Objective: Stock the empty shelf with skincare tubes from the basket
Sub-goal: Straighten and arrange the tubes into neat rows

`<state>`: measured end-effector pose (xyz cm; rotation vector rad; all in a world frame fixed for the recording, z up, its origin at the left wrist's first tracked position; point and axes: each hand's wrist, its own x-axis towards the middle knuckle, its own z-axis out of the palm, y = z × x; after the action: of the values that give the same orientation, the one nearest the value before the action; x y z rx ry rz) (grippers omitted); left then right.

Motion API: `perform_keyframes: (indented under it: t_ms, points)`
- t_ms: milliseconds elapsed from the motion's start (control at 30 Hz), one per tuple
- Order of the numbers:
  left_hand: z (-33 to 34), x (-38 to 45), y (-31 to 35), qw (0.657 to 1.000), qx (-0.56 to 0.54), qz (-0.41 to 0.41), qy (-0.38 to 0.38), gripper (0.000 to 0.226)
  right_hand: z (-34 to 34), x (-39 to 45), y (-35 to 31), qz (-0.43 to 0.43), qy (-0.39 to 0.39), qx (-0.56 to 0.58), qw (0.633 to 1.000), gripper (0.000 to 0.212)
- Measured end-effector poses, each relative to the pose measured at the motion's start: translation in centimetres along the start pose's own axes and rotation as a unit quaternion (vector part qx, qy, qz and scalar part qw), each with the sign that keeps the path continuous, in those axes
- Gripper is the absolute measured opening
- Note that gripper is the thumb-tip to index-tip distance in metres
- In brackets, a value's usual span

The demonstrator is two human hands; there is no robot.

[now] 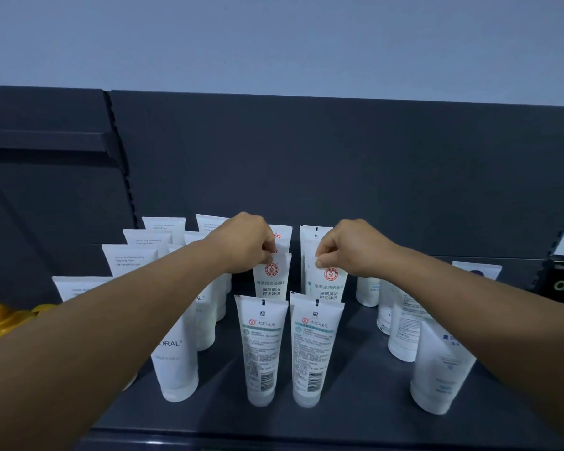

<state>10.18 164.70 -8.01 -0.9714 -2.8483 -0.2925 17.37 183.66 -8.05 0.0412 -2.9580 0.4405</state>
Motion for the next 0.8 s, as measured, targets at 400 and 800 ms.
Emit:
perform_keyframes:
  t_ms: [400,800]
  points:
    - [-0.2,-0.7,0.9,1.000,-0.008,0.005,0.000,0.020,0.4,-0.2,-0.7,0.010,0.006,-0.001,1.000,0.009]
    - [-2.2,-3.4,1.9,0.998,-0.064,-0.006,0.012,0.026,-1.7,-3.3,-2.6,0.003,0.008,0.026,1.000,0.028]
